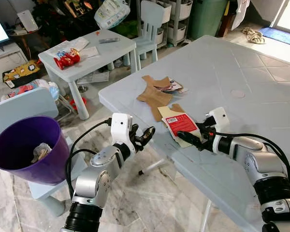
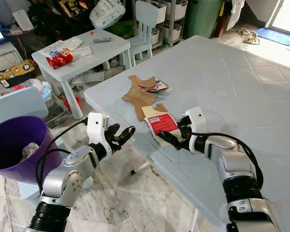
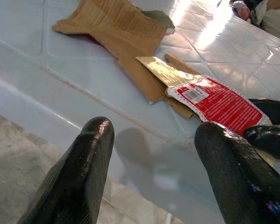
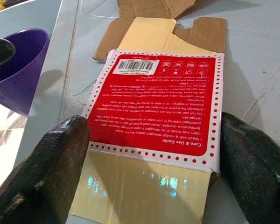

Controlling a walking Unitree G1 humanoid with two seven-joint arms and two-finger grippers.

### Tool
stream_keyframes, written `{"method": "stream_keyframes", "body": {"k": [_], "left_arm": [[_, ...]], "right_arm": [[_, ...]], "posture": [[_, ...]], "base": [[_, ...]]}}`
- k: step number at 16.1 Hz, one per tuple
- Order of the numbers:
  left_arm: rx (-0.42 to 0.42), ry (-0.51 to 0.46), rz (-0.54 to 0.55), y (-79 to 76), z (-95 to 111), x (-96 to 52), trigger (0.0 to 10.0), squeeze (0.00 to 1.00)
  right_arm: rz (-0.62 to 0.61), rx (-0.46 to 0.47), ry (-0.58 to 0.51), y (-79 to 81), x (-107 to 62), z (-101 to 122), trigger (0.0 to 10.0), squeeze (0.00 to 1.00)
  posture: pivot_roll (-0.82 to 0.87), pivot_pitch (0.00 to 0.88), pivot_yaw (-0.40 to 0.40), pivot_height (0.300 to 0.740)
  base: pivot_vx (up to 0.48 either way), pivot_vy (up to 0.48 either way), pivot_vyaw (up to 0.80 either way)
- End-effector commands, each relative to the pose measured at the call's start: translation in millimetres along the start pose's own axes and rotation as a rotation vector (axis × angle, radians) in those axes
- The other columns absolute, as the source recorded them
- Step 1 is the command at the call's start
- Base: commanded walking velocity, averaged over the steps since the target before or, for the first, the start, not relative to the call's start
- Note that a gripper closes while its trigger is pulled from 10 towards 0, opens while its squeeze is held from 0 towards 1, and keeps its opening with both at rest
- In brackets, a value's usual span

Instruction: Picking trash to rubbish bin

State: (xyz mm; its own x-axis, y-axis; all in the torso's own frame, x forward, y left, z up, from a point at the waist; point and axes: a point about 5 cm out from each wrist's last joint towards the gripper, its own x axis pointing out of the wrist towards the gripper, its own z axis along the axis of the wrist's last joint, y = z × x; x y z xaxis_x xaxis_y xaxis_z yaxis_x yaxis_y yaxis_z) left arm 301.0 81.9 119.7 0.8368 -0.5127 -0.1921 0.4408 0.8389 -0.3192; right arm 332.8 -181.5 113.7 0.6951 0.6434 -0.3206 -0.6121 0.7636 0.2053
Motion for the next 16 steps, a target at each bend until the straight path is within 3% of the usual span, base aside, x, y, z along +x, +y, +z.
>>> {"method": "stream_keyframes", "body": {"k": [1, 3, 4, 5, 16], "left_arm": [[-0.012, 0.023, -0.010, 0.0, -6, 1.0, 10.0, 0.00], [-0.011, 0.022, -0.014, -1.5, -5, 2.3, 10.0, 0.00], [-0.010, 0.020, -0.016, -1.9, -5, 2.3, 10.0, 0.00], [-0.007, 0.020, -0.016, -1.5, -5, 1.9, 10.0, 0.00], [-0.016, 0.013, -0.017, -1.9, -3, 2.0, 10.0, 0.00]], "right_arm": [[0.029, 0.053, 0.041, 3.8, 1.8, -10, 10.0, 0.00], [0.058, 0.079, 0.043, 7.5, 3.0, -12, 10.0, 0.00], [0.063, 0.093, 0.045, 8.8, 3.3, -13, 4.7, 0.00], [0.051, 0.109, 0.056, 8.1, 3.2, -18, 0.0, 0.00], [0.050, 0.146, 0.076, 9.7, 2.6, -25, 0.0, 0.00]], "posture": [[0.04, 0.066, 0.020, 0.740], [0.04, 0.066, 0.020, 0.740], [0.04, 0.064, 0.020, 0.740], [0.04, 0.064, 0.022, 0.740], [0.04, 0.072, 0.023, 0.740]], "base": [[0.000, 0.000, 0.00], [0.000, 0.000, 0.00], [0.000, 0.000, 0.00], [0.000, 0.000, 0.00], [0.000, 0.000, 0.00]]}}
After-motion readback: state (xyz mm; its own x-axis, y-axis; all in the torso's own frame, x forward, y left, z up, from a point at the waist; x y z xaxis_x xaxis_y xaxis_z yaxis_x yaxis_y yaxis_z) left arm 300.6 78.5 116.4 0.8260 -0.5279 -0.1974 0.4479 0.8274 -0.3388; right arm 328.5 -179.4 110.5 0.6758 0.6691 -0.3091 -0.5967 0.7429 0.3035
